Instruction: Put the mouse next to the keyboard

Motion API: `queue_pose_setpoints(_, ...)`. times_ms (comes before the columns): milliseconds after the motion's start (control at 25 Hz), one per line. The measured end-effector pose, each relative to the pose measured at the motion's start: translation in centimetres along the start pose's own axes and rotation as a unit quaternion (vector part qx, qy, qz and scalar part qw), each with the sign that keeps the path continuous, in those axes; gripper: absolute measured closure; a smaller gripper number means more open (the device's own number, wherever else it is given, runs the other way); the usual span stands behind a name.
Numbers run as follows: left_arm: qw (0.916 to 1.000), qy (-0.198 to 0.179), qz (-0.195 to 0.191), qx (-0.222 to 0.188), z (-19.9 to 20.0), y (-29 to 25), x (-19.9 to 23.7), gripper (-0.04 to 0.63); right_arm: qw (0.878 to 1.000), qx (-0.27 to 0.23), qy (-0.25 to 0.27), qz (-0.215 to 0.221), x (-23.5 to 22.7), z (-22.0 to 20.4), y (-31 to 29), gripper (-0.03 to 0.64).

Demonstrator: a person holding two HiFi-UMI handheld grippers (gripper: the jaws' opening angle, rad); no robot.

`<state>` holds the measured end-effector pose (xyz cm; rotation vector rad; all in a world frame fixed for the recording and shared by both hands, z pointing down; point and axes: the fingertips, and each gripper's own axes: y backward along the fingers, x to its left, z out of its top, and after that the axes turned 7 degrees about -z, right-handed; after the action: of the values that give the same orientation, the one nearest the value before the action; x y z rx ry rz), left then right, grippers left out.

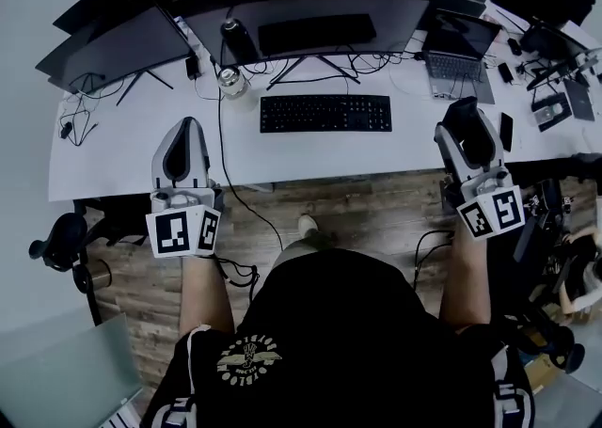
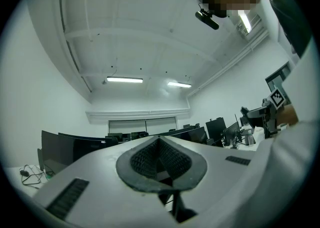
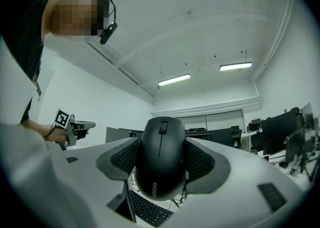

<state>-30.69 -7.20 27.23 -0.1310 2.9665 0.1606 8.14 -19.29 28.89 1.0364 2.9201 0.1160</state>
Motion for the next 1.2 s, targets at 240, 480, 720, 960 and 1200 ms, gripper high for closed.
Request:
queue_pose_setpoints(240,0.9999,0.001,-0.016,-0.004,-1.1,-2.8,3.2,0.594,1.000,-0.003,0.006,-0.010,1.4,0.2,-3.9,0.325)
queue_pose_setpoints(480,0.9992,-0.010,-0.038,-0.002,-2.5,-5.9,3.3,0.594,1.000,0.015,0.010,-0.023,1.9,-0.9,-5.9,0.325)
queue_pose_setpoints(720,0.9977,-0.024,-0.063,0.011,-4.1,-9.4,0.9,0.594,0.999,0.031,0.006,-0.035,-0.1,-2.3,-7.4,0.325)
queue_pose_setpoints(960,0.9968,-0.033,-0.069,0.022,-5.4,-13.2,-1.0,0.594,0.998,0.050,-0.006,-0.033,-3.3,-4.3,-9.9,0.325)
queue_pose_setpoints(1200,0.9959,-0.026,-0.077,0.041,-7.4,-18.2,-2.9,0.595,0.996,0.084,-0.025,-0.030,-7.4,-7.4,-13.1,0.325)
